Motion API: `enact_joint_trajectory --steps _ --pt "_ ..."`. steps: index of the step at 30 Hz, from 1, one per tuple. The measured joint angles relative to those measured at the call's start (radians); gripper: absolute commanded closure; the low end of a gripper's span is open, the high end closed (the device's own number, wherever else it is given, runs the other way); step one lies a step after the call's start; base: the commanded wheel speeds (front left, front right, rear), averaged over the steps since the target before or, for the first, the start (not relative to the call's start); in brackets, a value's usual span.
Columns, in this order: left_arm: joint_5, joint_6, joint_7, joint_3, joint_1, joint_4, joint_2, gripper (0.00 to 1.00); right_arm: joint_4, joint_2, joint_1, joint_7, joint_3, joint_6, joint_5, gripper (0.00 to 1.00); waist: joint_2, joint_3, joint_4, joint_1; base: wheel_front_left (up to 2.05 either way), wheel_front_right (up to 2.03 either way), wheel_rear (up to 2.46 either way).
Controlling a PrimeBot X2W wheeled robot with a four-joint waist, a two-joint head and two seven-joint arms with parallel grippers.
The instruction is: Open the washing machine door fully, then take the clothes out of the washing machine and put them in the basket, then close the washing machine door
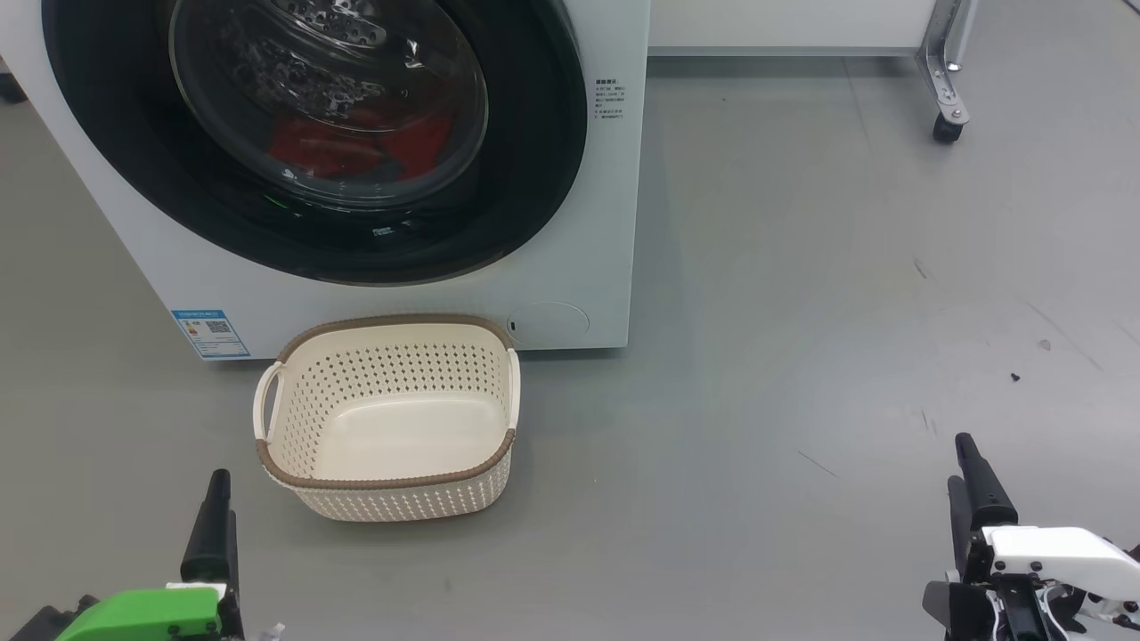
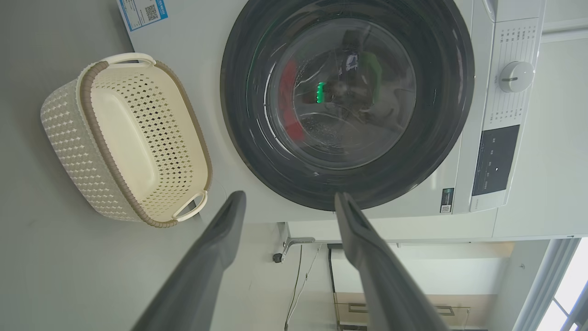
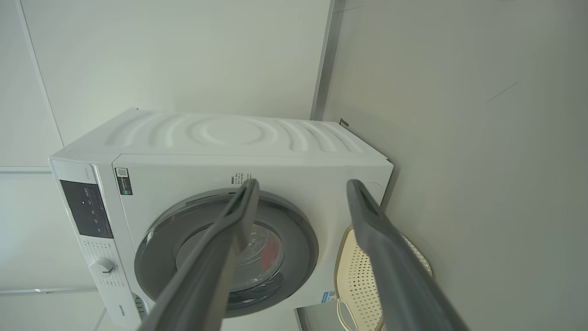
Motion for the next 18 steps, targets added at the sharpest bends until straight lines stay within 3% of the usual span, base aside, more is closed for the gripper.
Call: enact_joint_trajectory --steps 18 --pt "0.099 0.0 -0.062 -0.005 -0.009 -0.087 0.003 0.0 -0.083 -0.006 -0.02 -0.06 0.011 0.0 -0.144 0.0 0.0 -0.004 0.0 0.0 0.0 0.0 0.0"
